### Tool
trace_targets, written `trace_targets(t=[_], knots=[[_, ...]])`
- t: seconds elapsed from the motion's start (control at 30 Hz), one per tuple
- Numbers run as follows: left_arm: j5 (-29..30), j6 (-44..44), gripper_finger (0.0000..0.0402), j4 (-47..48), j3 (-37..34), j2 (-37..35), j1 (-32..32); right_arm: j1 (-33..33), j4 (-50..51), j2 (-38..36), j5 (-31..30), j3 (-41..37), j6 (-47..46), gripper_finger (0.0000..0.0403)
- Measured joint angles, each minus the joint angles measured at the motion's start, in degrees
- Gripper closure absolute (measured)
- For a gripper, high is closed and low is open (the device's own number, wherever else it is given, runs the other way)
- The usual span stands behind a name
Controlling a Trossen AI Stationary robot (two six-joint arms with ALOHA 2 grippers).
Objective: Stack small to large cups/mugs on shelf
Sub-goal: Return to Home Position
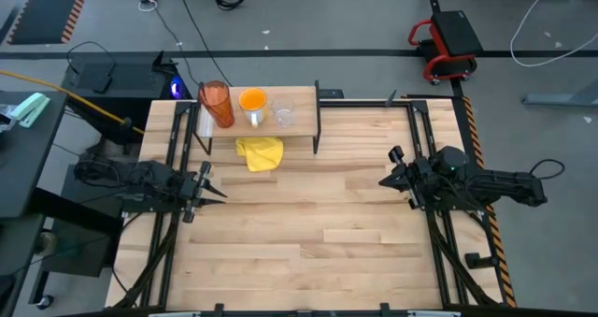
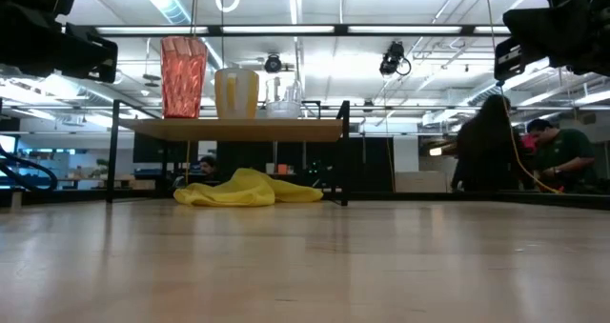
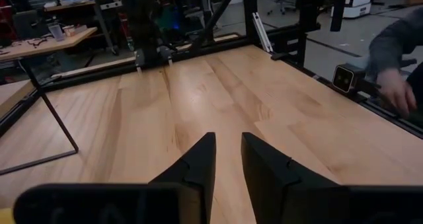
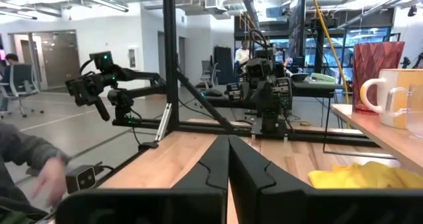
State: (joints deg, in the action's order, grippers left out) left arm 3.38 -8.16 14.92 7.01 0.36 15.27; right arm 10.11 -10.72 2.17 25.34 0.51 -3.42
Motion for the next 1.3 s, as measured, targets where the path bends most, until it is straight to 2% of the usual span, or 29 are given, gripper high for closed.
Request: trace_targets(t=[0.93,1.3], knots=[[0.00,0.02,0.0311,-0.09,0.00,0.00,0.00,0.00,-0.04,0.00,-0.02,0.00,-0.02,0.0391],[0.00,0.01,0.0319,-0.08,0.00,0.00,0.00,0.00,-0.04,0.00,-0.02,0.00,-0.03,0.0391]])
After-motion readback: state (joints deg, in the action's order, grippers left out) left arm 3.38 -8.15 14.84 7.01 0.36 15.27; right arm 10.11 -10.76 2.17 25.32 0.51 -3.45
